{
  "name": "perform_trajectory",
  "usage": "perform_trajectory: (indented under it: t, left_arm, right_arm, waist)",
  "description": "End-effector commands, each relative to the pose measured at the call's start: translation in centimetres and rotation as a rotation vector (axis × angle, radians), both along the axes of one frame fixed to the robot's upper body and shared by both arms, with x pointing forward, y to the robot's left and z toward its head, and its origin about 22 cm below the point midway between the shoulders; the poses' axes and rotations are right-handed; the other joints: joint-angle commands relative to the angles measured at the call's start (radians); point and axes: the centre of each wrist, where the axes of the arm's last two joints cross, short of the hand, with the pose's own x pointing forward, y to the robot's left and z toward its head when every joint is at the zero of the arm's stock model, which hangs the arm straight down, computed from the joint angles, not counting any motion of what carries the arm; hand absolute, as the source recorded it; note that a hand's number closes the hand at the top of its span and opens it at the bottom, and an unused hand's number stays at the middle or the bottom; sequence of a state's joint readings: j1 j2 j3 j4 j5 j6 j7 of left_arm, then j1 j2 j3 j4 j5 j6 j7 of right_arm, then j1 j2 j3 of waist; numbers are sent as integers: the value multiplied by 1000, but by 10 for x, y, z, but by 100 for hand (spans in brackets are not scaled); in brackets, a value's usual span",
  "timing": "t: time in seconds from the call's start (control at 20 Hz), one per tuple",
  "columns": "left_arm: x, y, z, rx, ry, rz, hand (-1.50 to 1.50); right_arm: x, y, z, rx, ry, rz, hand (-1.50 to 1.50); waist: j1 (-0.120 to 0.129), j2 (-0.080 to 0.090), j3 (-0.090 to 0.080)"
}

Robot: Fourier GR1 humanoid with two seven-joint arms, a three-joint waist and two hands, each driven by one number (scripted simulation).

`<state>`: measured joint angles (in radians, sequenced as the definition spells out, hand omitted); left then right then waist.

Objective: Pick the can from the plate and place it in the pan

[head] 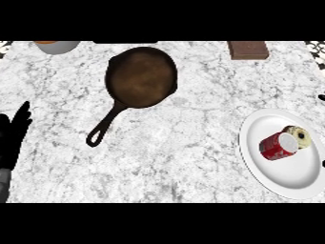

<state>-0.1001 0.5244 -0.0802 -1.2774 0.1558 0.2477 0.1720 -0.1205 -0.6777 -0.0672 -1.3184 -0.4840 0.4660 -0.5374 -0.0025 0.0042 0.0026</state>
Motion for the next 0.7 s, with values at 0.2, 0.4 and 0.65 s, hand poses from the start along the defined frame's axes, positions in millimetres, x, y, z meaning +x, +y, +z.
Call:
perform_trajectory:
  t: [0.2, 0.4, 0.65]
  left_arm:
    - [6, 1, 11, 1, 11, -3, 0]
    - [-2, -5, -1, 8, 8, -15, 0]
    - [11, 9, 5, 3, 29, 9, 0]
  right_arm:
    - [4, -29, 96, -551, 16, 44, -150]
    - [7, -6, 120, -827, 46, 81, -150]
    - [10, 39, 131, -1054, 57, 124, -150]
  waist:
    - [2, -7, -4]
    - [12, -9, -5]
    - [1, -5, -5]
